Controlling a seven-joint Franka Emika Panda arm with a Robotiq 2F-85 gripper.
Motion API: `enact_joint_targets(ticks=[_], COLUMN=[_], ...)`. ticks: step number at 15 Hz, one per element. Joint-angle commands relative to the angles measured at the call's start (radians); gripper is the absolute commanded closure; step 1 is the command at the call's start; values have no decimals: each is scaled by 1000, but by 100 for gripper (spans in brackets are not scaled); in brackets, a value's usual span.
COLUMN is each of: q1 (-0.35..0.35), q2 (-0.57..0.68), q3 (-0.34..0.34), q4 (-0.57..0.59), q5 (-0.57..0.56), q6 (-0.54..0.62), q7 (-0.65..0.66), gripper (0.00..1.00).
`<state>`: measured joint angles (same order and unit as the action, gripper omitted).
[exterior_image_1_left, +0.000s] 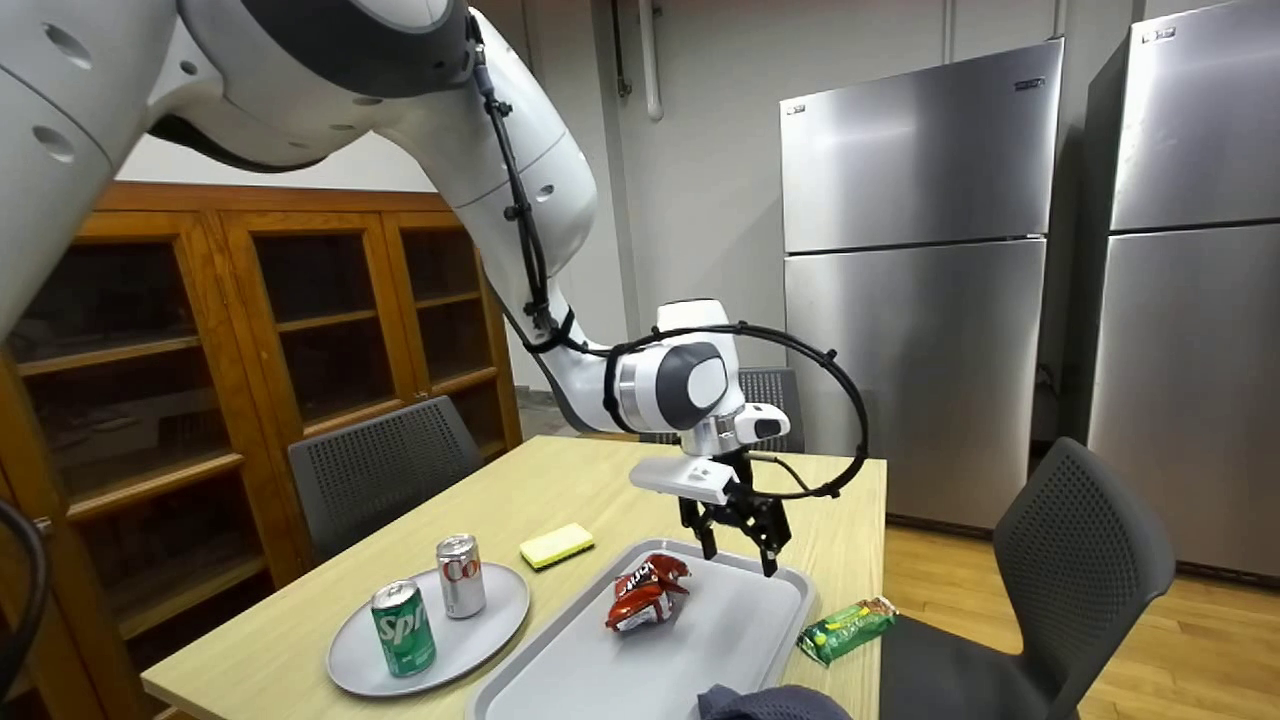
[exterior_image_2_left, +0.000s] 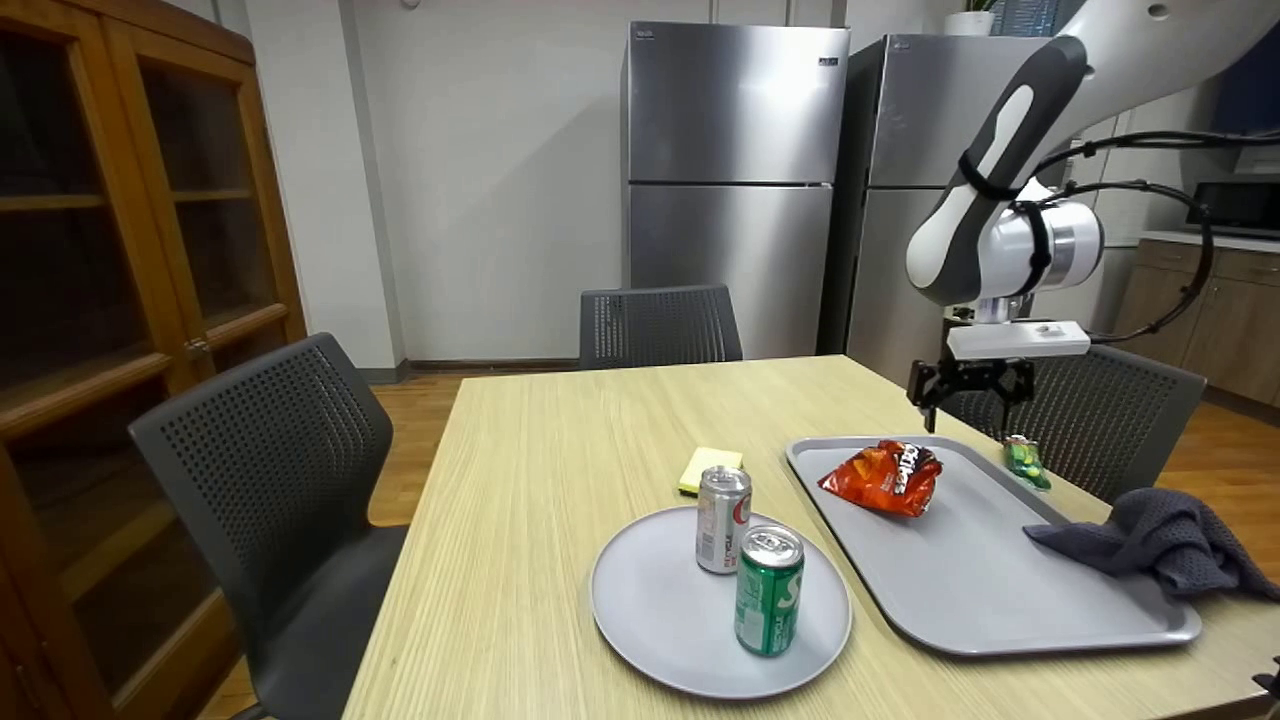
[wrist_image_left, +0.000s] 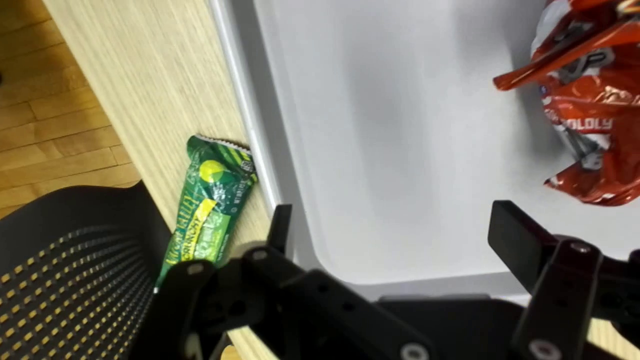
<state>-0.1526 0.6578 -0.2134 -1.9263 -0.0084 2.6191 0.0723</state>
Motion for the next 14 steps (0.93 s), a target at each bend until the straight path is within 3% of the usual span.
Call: enact_joint_targets(ticks=[1,14], q1=[-6,-21], q2=[-78,-186], q3=[47,164], q4=[-87,-186], q5=[-9,22], q6=[21,14], q7=[-63,-211], gripper=[0,0])
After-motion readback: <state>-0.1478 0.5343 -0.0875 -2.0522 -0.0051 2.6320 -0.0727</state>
